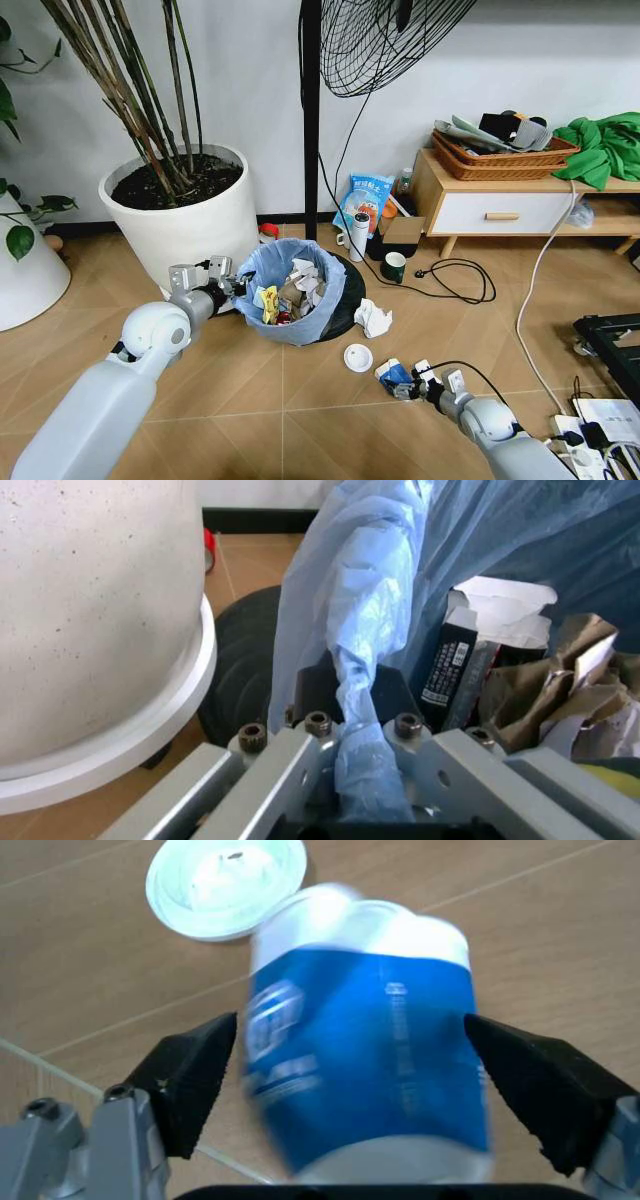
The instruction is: Pick up the trash bin and place the garbage on the floor into it.
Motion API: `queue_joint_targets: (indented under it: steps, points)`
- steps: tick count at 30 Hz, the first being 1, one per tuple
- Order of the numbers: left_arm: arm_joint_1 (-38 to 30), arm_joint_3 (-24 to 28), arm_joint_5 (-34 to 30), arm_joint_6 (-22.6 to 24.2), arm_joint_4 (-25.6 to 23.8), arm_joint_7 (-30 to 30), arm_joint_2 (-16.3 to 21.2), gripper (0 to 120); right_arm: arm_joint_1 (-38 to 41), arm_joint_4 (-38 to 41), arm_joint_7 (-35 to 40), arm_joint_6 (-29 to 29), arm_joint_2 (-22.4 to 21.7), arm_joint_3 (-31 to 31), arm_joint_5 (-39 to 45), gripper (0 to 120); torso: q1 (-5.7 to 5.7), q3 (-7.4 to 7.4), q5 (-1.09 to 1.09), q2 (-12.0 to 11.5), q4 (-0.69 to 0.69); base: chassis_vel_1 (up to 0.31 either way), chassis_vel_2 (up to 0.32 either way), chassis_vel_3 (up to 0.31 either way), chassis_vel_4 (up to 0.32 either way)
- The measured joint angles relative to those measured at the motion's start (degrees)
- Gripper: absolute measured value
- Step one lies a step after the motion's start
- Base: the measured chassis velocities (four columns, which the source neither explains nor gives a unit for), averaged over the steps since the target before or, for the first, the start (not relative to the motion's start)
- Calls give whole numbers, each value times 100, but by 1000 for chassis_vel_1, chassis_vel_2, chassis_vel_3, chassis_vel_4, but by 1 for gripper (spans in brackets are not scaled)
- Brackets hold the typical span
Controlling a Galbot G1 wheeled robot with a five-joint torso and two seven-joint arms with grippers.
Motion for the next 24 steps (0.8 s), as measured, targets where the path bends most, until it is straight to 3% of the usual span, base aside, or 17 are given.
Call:
queue_joint_targets:
  steps: [5, 7, 13, 24]
  points:
    - [0, 9, 3, -7, 0, -18, -10, 0, 63, -161, -3, 59, 91, -1, -61, 70, 0, 0, -2, 0, 0, 0, 0, 0, 0]
    - [0, 11, 3, -8, -2, -27, -10, 0, 68, -194, -15, 87, 98, 0, -64, 58, 0, 0, 0, 0, 0, 0, 0, 0, 0]
    - [-1, 27, 3, -12, -2, -39, -19, 0, 64, -214, -17, 108, 112, 34, -61, 39, 0, -1, -2, 0, 0, 0, 0, 0, 0]
    - [-1, 42, 3, -15, -18, -63, -19, 0, 48, -276, -4, 143, 215, 115, -48, 16, 0, -1, -1, 1, -1, 0, 0, 0, 0]
